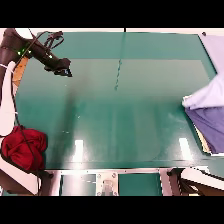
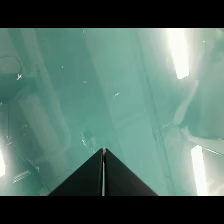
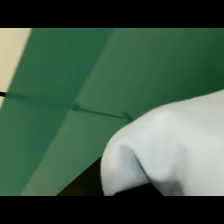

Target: Fold the shirts.

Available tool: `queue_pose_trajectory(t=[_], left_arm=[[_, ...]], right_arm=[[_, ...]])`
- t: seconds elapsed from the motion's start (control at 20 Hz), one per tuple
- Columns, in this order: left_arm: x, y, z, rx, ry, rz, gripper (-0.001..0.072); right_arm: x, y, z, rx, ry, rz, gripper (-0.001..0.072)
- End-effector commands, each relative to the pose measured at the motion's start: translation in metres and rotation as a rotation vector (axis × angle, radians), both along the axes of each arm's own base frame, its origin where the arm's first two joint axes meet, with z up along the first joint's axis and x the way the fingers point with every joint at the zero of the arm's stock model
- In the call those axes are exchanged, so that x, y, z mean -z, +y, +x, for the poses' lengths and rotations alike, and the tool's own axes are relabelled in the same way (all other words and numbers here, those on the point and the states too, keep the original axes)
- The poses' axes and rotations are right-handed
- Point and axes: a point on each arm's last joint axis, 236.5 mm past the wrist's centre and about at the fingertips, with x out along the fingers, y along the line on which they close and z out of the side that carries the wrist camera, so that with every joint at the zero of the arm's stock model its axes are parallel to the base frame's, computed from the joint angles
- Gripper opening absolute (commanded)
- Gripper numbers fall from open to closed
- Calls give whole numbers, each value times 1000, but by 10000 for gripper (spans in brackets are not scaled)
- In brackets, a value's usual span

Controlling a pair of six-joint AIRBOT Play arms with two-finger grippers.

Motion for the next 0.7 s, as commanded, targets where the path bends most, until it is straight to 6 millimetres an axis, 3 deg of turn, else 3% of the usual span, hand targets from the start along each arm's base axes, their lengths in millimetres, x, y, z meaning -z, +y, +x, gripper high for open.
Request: queue_pose_trajectory(t=[0.0, 0.2, 0.4, 0.65], left_arm=[[0, 0, -1, -7, 8, -1, 17], [0, 0, 0, -11, 8, -1, 17], [0, 0, 0, -11, 7, -1, 17], [0, 0, 2, -16, 0, -3, 17]], right_arm=[[-34, 1, 43, -23, -115, -11, 14], [-30, -14, 47, -5, -127, -40, 14], [-91, -13, 73, -63, -349, -121, 14], [-91, -21, 92, -109, -350, -137, 14]])
